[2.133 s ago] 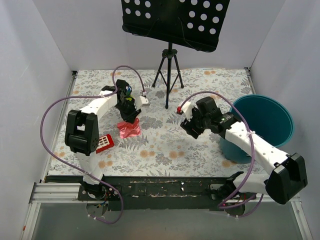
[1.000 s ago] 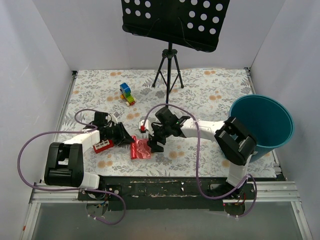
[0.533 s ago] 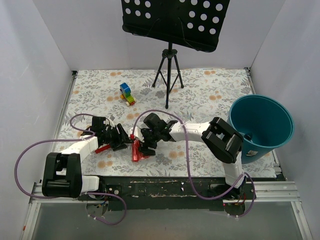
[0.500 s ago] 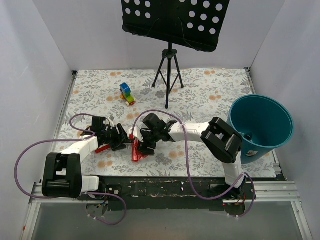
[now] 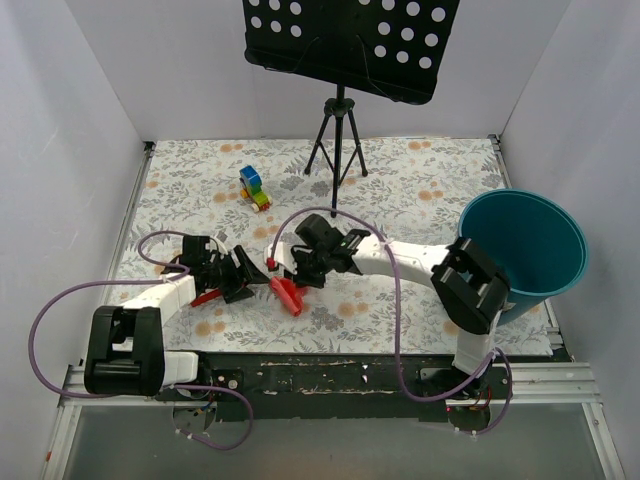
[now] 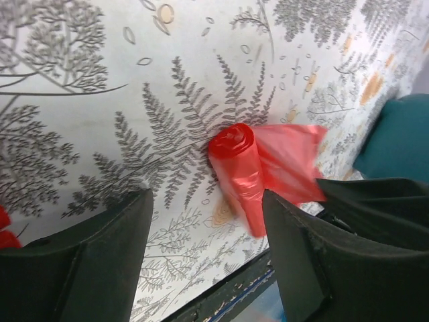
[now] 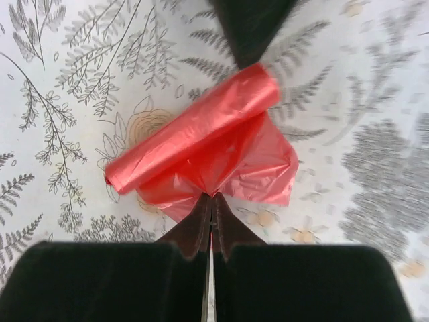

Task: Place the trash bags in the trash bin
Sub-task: Unfold the trash bag at the center of the board.

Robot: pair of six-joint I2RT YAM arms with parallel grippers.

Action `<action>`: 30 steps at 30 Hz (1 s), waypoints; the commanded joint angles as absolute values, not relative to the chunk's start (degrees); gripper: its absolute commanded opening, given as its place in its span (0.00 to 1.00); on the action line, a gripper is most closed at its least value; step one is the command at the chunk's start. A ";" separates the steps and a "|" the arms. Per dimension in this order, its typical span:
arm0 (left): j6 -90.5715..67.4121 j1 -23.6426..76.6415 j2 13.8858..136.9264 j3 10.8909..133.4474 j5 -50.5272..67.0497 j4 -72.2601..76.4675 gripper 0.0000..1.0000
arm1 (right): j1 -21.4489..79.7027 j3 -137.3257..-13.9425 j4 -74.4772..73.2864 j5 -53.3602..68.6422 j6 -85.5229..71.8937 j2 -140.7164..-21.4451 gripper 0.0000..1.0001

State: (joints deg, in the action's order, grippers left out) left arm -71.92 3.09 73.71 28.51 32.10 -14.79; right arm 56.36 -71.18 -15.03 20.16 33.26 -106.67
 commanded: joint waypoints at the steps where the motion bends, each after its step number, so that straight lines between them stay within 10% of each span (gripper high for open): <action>1: -74.17 2.90 73.47 25.67 33.66 -8.98 0.67 | 54.76 -78.04 -17.67 20.13 34.37 -100.81 0.01; 30: -83.84 13.51 69.78 22.24 46.40 -12.15 0.61 | 30.42 -78.31 -20.57 20.74 12.14 -104.94 0.01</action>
